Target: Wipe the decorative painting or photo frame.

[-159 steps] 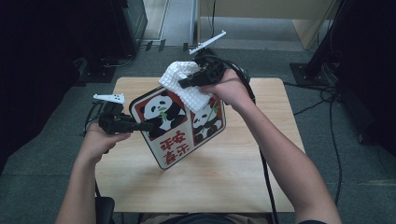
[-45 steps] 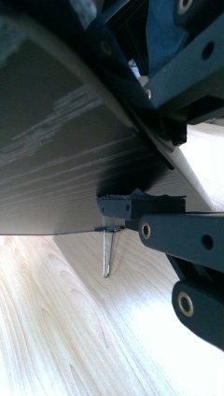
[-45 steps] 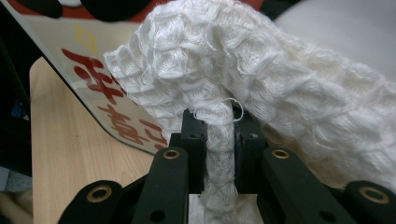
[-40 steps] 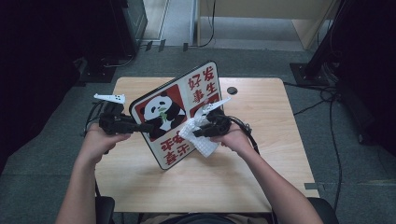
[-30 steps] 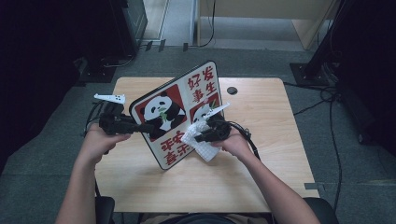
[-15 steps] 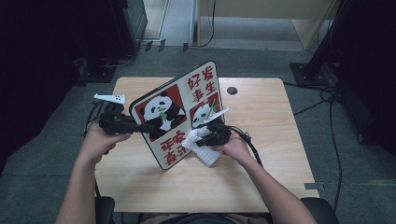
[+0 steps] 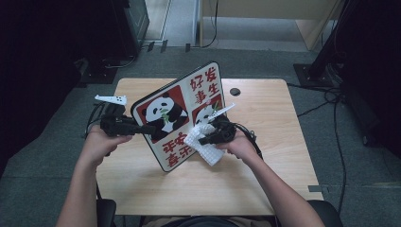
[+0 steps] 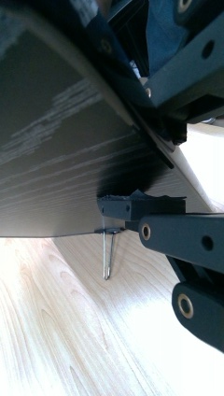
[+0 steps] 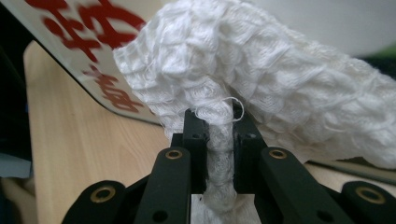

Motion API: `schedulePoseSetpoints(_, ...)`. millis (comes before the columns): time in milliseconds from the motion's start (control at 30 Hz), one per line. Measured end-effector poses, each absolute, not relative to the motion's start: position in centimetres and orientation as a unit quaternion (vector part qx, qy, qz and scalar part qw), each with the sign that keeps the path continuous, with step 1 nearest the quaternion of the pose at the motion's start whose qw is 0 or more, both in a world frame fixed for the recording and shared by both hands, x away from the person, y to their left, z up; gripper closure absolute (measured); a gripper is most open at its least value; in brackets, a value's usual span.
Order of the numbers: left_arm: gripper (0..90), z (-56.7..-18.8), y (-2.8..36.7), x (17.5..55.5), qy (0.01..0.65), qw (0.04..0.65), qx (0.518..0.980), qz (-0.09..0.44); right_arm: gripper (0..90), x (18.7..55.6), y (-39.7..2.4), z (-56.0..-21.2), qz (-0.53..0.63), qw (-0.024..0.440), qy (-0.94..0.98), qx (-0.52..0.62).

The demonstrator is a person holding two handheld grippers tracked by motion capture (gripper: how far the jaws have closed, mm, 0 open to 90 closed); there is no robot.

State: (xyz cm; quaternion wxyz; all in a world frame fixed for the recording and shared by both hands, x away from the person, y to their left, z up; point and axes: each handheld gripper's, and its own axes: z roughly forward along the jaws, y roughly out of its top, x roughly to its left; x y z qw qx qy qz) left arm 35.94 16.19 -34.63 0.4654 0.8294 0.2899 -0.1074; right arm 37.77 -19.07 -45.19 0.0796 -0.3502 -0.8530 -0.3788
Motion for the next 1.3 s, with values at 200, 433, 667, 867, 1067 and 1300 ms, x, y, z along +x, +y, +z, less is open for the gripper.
schedulePoseSetpoints(200, 70.8, -34.6, 16.2, 35.9, 0.290, 0.465, 0.830, -0.106, 80.2, 38.0, -19.1, -42.1, -0.399, 0.073, -0.848, -0.341)
schedulePoseSetpoints(433, 71.2, -34.6, 16.2, 35.9, 0.290, 0.463, 0.831, -0.103, 80.2, 38.3, -18.7, -38.1, -0.414, 0.059, -0.847, -0.328)
schedulePoseSetpoints(667, 71.3, -34.6, 16.3, 35.9, 0.291, 0.464, 0.830, -0.103, 80.2, 38.6, -18.0, -34.0, -0.420, 0.044, -0.851, -0.313)
schedulePoseSetpoints(867, 71.2, -34.6, 16.3, 35.9, 0.290, 0.464, 0.830, -0.103, 80.2, 39.0, -17.2, -30.8, -0.424, 0.031, -0.853, -0.304)
schedulePoseSetpoints(1067, 71.2, -34.6, 16.3, 35.9, 0.289, 0.465, 0.830, -0.104, 80.2, 39.3, -16.5, -28.3, -0.433, 0.021, -0.853, -0.292)
schedulePoseSetpoints(1300, 71.2, -34.6, 16.3, 35.9, 0.287, 0.467, 0.830, -0.102, 80.2, 39.7, -14.9, -25.2, -0.440, 0.009, -0.854, -0.279)
